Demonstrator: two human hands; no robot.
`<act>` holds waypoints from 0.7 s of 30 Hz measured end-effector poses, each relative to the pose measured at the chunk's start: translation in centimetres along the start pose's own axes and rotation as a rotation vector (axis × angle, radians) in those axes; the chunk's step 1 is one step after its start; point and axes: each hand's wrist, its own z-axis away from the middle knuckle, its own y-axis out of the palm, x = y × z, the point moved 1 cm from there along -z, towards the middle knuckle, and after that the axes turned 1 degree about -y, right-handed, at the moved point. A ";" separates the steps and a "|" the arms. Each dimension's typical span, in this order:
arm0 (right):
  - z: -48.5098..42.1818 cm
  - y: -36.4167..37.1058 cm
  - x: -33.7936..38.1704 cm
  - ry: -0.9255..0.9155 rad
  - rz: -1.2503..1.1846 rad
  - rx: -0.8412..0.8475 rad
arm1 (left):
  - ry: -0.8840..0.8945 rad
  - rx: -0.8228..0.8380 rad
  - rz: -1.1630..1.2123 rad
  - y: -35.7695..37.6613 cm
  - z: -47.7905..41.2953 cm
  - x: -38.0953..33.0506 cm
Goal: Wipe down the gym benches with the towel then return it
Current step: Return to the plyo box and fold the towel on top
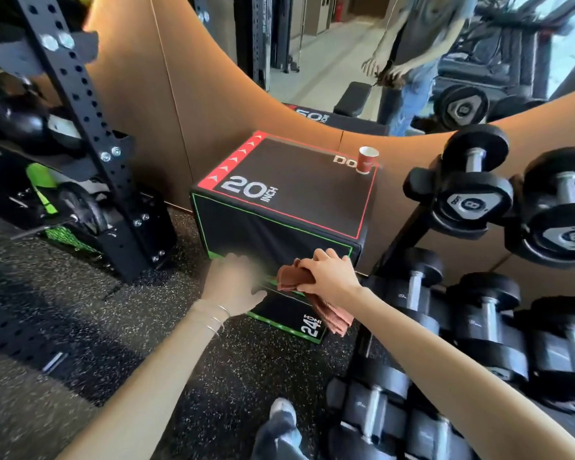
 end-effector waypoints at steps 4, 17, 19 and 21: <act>-5.4 -0.6 -1.8 0.013 -0.009 -0.014 | 0.018 0.002 -0.007 -0.2 -6.1 1.3; -19.2 -2.7 -8.4 0.047 -0.003 -0.001 | 0.066 -0.004 0.024 -0.4 -22.3 3.5; -20.5 -2.8 -8.9 0.064 -0.014 0.002 | 0.082 0.011 0.027 -0.2 -24.2 3.8; -21.9 -2.8 -9.4 0.084 -0.019 0.005 | 0.106 0.034 0.018 0.2 -26.2 4.1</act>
